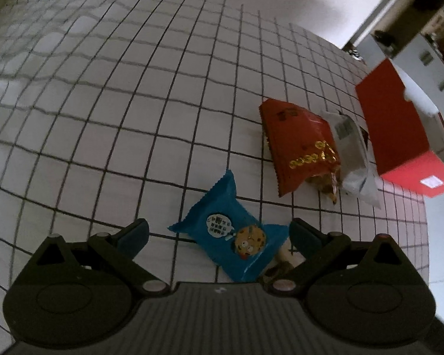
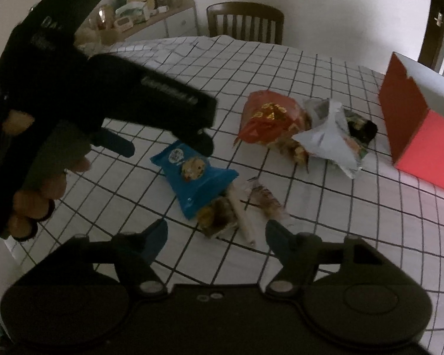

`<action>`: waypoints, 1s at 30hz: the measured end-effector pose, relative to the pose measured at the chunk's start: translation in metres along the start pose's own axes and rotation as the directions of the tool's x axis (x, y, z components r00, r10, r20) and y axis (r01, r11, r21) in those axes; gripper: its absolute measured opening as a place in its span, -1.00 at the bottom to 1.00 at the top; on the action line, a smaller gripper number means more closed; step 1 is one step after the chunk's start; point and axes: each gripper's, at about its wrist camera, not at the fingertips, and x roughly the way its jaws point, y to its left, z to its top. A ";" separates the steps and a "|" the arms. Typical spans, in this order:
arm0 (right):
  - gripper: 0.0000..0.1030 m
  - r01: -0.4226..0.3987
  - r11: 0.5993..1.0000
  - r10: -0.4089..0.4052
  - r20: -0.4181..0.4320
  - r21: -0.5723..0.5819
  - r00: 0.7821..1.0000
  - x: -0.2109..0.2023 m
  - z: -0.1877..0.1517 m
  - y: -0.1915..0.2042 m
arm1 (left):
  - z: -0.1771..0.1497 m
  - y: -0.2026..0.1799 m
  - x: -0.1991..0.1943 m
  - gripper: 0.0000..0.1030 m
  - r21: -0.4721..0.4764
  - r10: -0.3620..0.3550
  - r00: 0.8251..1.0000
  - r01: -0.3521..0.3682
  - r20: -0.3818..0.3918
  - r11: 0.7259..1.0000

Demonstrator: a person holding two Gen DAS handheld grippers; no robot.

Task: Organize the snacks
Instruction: 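Grasp the small dark packet with the right gripper while left grasps the blue cookie packet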

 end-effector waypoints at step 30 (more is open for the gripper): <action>-0.29 0.069 0.979 -0.077 -0.035 -0.193 0.996 0.039 0.006 0.018 | 0.006 -0.006 0.022 -0.07 -0.115 0.035 0.998 -0.040 -0.047 0.993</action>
